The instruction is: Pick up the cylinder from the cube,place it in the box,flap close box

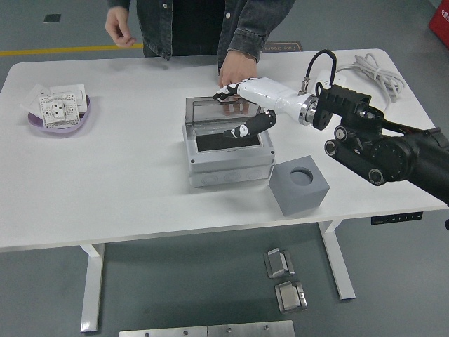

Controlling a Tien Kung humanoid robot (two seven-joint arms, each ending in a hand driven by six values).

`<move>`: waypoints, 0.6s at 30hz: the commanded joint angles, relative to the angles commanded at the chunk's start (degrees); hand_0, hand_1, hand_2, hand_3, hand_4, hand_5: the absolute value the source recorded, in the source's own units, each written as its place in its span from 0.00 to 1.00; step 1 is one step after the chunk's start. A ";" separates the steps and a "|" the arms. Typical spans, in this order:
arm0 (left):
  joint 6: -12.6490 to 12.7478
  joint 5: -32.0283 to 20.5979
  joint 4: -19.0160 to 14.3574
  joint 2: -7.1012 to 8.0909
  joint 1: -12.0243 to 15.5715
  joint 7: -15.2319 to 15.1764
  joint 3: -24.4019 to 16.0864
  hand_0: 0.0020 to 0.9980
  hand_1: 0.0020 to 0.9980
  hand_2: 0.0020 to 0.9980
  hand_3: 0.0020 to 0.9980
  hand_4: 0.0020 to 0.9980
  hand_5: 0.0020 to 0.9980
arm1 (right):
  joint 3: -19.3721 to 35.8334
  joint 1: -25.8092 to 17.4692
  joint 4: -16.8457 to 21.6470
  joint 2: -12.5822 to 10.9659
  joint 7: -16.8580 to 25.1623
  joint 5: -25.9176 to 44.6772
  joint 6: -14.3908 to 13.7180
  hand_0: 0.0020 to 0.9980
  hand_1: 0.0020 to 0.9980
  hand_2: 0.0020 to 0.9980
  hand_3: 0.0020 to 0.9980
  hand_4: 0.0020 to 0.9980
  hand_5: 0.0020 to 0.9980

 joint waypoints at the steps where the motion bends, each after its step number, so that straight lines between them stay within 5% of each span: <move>1: 0.03 -0.02 0.03 -0.01 0.04 0.01 -0.05 0.69 0.65 0.54 0.61 0.63 0.27 | 0.04 -0.41 0.61 -0.29 -0.11 -0.27 -0.02 0.89 0.81 0.83 0.85 0.86 0.48; 18: 0.14 -0.78 0.03 -0.23 0.54 -0.12 0.23 0.69 0.65 0.54 0.61 0.63 0.27 | 2.82 -4.84 11.34 -5.20 -1.53 -4.51 -1.24 0.87 0.80 0.84 0.86 0.85 0.48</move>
